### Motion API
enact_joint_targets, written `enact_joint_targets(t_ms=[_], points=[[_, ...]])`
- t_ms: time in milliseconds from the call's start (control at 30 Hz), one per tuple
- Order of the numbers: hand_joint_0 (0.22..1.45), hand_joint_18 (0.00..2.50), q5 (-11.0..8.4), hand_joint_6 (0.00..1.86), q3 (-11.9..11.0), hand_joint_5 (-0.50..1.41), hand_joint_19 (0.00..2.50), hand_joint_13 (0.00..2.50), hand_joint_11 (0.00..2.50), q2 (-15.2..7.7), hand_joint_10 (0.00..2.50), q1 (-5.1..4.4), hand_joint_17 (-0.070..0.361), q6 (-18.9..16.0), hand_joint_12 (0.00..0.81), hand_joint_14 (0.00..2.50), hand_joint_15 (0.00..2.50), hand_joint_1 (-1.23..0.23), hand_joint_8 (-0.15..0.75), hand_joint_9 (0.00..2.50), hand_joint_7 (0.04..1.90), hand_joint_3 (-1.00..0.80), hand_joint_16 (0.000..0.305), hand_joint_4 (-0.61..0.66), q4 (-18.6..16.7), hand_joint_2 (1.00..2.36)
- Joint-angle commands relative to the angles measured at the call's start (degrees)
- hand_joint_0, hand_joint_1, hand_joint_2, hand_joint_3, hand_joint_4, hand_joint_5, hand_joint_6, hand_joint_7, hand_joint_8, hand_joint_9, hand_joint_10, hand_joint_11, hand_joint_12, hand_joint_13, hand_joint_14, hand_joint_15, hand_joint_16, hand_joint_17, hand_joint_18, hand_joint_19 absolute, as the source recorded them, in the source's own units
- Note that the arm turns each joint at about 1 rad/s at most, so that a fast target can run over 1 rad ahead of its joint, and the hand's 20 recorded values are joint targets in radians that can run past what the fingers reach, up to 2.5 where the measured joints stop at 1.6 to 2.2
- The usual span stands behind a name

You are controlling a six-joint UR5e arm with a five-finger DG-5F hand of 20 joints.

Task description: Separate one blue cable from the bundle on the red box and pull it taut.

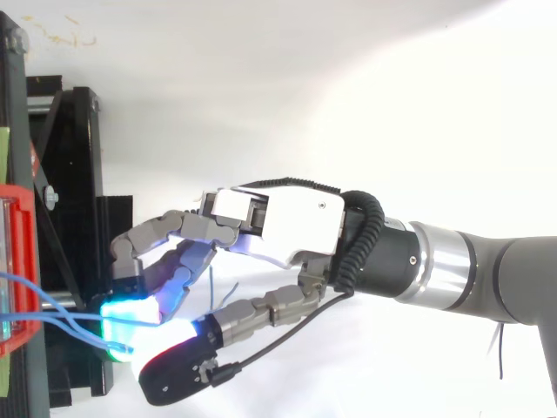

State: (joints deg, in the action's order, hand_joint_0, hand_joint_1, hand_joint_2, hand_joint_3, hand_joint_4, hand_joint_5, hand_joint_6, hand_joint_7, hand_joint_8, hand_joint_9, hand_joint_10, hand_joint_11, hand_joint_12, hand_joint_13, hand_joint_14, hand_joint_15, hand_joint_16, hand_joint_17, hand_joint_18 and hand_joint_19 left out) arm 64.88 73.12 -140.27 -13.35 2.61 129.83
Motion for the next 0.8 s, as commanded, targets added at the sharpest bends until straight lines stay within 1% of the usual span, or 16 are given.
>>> enact_joint_targets(t_ms=[0,100,133,167,300,367,400,467,533,567,600,667,733,767], points=[[0.56,0.85,-0.02,0.86,0.0,-0.1,0.35,0.82,0.53,0.1,0.01,-0.01,0.125,-0.5,0.46,0.01,0.28,-0.69,0.424,1.18,1.33,-0.16,0.056,0.14,0.3,1.01],[0.56,0.87,-0.02,0.86,0.0,-0.09,0.34,0.84,0.52,0.6,0.01,-0.01,0.131,-0.5,0.472,0.01,0.28,-0.68,0.424,1.21,1.33,-0.14,0.058,0.13,0.6,1.01],[0.56,0.89,-0.02,0.86,0.0,-0.09,0.34,0.85,0.51,1.2,0.01,-0.01,0.134,-0.2,0.478,0.01,0.28,-0.67,0.434,1.22,1.33,-0.14,0.059,0.13,1.4,1.01],[0.56,0.9,-0.02,0.86,0.0,-0.09,0.34,0.85,0.52,1.2,0.01,-0.01,0.134,-0.2,0.481,0.01,0.27,-0.67,0.432,1.22,1.33,-0.14,0.059,0.13,1.4,1.01],[0.56,0.91,-0.02,0.87,-0.1,-0.09,0.33,0.86,0.51,2.5,0.01,-0.01,0.136,-0.1,0.485,0.01,0.27,-0.66,0.437,1.23,1.29,-0.14,0.06,0.13,4.3,1.01],[0.57,0.89,-0.02,0.87,0.0,-0.09,0.35,0.85,0.52,2.5,0.01,0.08,0.129,-0.2,0.473,0.01,0.28,-0.69,0.43,1.21,1.3,-0.14,0.057,0.14,5.6,1.01],[0.57,0.86,0.07,0.87,-0.1,-0.1,0.35,0.84,0.55,2.5,0.01,-0.01,0.121,-0.2,0.453,0.01,0.29,-0.75,0.423,1.19,1.33,-0.14,0.054,0.16,6.7,1.02],[0.59,0.81,0.07,0.87,0.0,-0.12,0.38,0.81,0.58,2.5,0.02,0.08,0.106,-0.2,0.421,0.01,0.3,-0.8,0.401,1.15,1.33,-0.12,0.047,0.18,7.0,1.02],[0.63,0.82,0.07,0.89,0.0,-0.13,0.36,0.81,0.61,2.5,0.02,-0.01,0.105,-0.4,0.412,0.01,0.3,-0.87,0.398,1.12,1.33,-0.12,0.046,0.11,7.0,1.02],[0.64,0.82,0.07,0.9,0.0,-0.14,0.36,0.81,0.63,2.5,0.02,-0.01,0.105,-0.4,0.412,0.01,0.3,-0.88,0.395,1.11,1.31,-0.13,0.046,0.09,7.0,1.02],[0.68,0.82,-0.02,0.91,-0.1,-0.15,0.35,0.81,0.62,2.5,0.02,-0.01,0.104,-0.4,0.41,0.01,0.3,-0.92,0.395,1.11,1.31,-0.14,0.046,0.05,7.0,1.02],[0.72,0.83,-0.02,0.92,-0.3,-0.16,0.34,0.81,0.63,3.2,0.02,0.16,0.103,-0.2,0.404,0.01,0.3,-0.94,0.389,1.09,1.32,-0.17,0.046,0.03,7.3,1.02],[0.76,0.83,-0.02,0.93,-0.3,-0.18,0.34,0.81,0.64,3.3,0.02,0.16,0.101,-0.2,0.401,0.01,0.3,-0.95,0.372,1.07,1.24,-0.28,0.045,0.0,7.7,1.02],[0.77,0.83,-0.02,0.93,-0.3,-0.18,0.34,0.81,0.65,3.4,0.02,0.16,0.101,-0.2,0.401,0.01,0.31,-0.95,0.374,1.06,1.23,-0.32,0.045,0.01,8.2,1.01]])
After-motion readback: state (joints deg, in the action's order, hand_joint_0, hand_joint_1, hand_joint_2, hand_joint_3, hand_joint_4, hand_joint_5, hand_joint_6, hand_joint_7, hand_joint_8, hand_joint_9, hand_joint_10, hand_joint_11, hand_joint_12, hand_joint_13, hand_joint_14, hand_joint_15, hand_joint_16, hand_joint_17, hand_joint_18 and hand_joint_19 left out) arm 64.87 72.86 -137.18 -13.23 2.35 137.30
